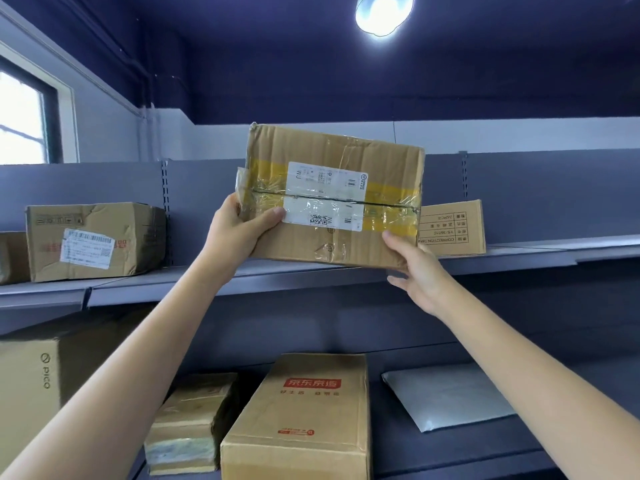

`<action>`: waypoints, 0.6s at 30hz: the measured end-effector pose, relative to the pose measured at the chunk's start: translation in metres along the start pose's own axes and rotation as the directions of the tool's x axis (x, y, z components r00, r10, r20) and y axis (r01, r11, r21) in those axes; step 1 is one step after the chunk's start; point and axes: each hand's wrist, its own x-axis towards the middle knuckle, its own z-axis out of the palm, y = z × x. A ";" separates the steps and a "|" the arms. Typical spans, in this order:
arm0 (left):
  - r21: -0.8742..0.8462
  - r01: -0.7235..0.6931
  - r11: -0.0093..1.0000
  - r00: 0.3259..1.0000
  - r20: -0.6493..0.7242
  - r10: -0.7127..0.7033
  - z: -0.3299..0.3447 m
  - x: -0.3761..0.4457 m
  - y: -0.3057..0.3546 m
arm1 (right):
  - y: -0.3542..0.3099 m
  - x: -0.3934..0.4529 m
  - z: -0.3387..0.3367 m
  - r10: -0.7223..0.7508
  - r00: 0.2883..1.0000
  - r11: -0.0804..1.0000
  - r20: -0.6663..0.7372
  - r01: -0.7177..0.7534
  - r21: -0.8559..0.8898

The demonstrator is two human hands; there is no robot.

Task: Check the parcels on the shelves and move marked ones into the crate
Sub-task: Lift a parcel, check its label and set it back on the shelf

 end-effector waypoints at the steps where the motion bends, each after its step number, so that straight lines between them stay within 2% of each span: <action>1: -0.033 -0.004 0.999 1.000 -0.011 0.003 -0.002 -0.002 -0.002 | -0.001 0.001 0.002 -0.013 1.000 0.999 0.013 0.013 -0.029; 5: -0.054 -0.022 0.998 0.999 -0.041 0.020 -0.011 -0.008 -0.009 | -0.012 0.001 0.011 -0.028 0.997 0.999 0.072 0.029 -0.020; 8: -0.053 -0.030 0.998 0.997 -0.070 0.026 -0.019 -0.011 -0.009 | -0.020 0.003 0.012 -0.036 0.991 0.995 0.131 0.023 0.095; 10: -0.040 -0.038 0.998 0.998 -0.057 0.036 -0.024 -0.012 -0.009 | -0.025 0.003 0.010 -0.048 0.989 0.986 0.141 0.024 0.164; 15: 0.007 -0.052 0.999 0.999 -0.001 0.052 -0.030 -0.018 -0.004 | -0.029 -0.004 0.004 -0.070 0.981 0.983 0.181 0.037 0.181; 18: 0.002 -0.087 0.996 0.995 -0.057 0.087 -0.033 -0.018 0.003 | -0.020 -0.011 0.007 -0.091 0.979 0.974 0.185 0.049 0.223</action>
